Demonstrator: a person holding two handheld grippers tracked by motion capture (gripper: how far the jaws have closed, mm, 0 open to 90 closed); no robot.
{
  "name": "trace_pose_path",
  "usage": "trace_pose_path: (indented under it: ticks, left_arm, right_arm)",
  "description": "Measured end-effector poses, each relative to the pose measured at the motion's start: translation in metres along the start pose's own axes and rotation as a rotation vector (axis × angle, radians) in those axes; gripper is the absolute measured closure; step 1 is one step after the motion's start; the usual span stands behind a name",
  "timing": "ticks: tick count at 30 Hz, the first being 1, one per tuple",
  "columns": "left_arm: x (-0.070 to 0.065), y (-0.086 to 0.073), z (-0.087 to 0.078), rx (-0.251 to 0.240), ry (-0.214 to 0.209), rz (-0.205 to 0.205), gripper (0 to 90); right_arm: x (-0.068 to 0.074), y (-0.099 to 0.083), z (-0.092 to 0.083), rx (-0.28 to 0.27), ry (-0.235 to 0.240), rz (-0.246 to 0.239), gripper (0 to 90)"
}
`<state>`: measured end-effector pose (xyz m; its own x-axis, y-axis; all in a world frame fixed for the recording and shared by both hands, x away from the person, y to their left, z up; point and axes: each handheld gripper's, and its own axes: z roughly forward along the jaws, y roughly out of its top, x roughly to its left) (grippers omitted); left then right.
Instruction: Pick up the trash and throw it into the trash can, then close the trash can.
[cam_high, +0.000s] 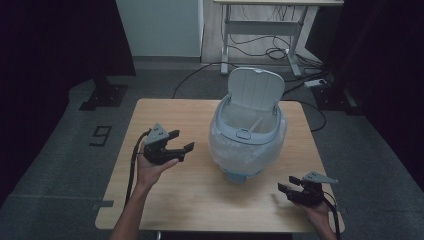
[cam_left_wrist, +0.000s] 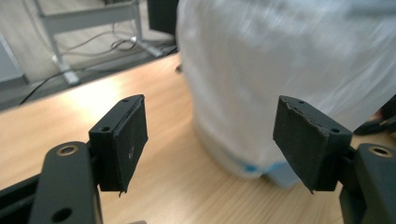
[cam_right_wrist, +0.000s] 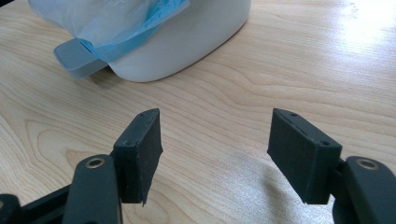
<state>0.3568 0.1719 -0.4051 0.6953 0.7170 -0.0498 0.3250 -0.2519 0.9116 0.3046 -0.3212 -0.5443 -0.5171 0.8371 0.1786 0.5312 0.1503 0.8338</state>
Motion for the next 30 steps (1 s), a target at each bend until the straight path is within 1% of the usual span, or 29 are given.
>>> trace_pose_path:
  ticks: [5, 8, 9, 10, 11, 13, 16, 22, 26, 30]
  left_arm:
    - [0.003, -0.031, 0.005, 0.056, 0.014, -0.013, 25.9]
    - [0.006, -0.047, 0.008, 0.071, 0.007, -0.037, 26.0]
    - [0.007, -0.051, 0.011, 0.085, 0.005, -0.044, 26.1]
    - [0.008, -0.052, 0.012, 0.102, 0.010, -0.040, 26.1]
    - [0.008, -0.054, 0.013, 0.105, 0.018, -0.038, 25.9]
    - [0.008, -0.054, 0.013, 0.102, 0.011, -0.043, 26.1]
    - [0.008, -0.056, 0.014, 0.106, 0.017, -0.041, 26.1]
    - [0.011, -0.064, 0.017, 0.122, 0.021, -0.056, 26.1]
    - [0.013, -0.070, 0.019, 0.136, 0.021, -0.059, 26.1]
    - [0.014, -0.073, 0.018, 0.139, 0.020, -0.062, 26.1]
  right_arm:
    - [-0.002, 0.000, 0.001, 0.004, -0.002, 0.000, 34.5]
    - [-0.003, 0.000, 0.001, 0.007, -0.004, 0.002, 34.5]
    - [-0.004, 0.000, 0.001, 0.006, -0.004, 0.002, 34.5]
    - [-0.004, 0.000, 0.001, 0.005, -0.004, 0.002, 34.5]
    - [-0.004, 0.000, 0.001, 0.005, -0.005, 0.002, 34.5]
    - [-0.004, 0.000, 0.000, 0.004, -0.007, 0.004, 34.5]
    - [-0.005, 0.001, -0.001, -0.002, -0.013, 0.007, 34.5]
    - [-0.008, 0.005, -0.006, -0.020, -0.018, 0.033, 34.3]
    - [-0.009, 0.010, -0.010, -0.040, -0.016, 0.036, 34.3]
    - [-0.005, 0.018, -0.016, -0.070, -0.021, 0.030, 34.1]
